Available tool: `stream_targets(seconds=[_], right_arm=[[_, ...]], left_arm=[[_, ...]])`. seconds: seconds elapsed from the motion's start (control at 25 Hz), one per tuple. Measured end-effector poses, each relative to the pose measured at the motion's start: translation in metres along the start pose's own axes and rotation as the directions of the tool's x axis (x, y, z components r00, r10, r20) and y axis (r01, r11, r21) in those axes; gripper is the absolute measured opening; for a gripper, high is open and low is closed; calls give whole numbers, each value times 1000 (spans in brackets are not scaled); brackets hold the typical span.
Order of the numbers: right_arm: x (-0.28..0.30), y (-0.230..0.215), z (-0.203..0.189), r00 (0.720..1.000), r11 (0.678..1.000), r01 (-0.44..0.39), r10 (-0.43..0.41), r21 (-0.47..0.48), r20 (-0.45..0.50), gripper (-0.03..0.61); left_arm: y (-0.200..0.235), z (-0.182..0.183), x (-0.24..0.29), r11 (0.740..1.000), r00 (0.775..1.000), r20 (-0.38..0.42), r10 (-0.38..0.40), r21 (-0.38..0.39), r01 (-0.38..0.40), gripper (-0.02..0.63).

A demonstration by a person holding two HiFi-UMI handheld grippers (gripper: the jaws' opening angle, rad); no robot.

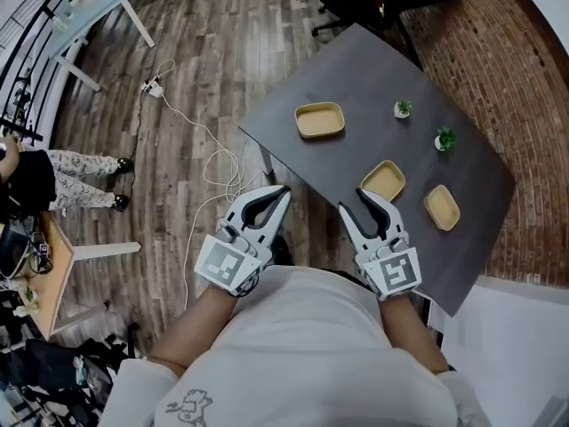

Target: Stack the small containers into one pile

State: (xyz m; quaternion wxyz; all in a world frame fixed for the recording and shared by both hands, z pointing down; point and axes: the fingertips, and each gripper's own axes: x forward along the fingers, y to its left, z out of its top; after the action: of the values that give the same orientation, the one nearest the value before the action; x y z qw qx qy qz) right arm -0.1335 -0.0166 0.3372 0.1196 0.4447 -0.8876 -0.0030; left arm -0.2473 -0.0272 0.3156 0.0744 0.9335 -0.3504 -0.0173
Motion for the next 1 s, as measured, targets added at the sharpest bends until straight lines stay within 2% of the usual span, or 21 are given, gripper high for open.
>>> stream_targets(seconds=[0.2, 0.4, 0.6, 1.0], right_arm=[[25, 8, 5, 1000, 1000, -11, 11, 6, 12, 163], [38, 3, 1, 1000, 1000, -11, 11, 12, 3, 163], [50, -13, -3, 1000, 1000, 4, -4, 28, -2, 152], [94, -54, -20, 998, 997, -34, 38, 70, -60, 149]], left_arm=[[31, 5, -14, 999, 999, 6, 36, 5, -36, 11], [40, 1, -17, 999, 999, -3, 47, 6, -47, 11], [49, 5, -13, 998, 998, -4, 68, 17, -68, 11], [84, 5, 18, 992, 992, -19, 124, -2, -124, 11]])
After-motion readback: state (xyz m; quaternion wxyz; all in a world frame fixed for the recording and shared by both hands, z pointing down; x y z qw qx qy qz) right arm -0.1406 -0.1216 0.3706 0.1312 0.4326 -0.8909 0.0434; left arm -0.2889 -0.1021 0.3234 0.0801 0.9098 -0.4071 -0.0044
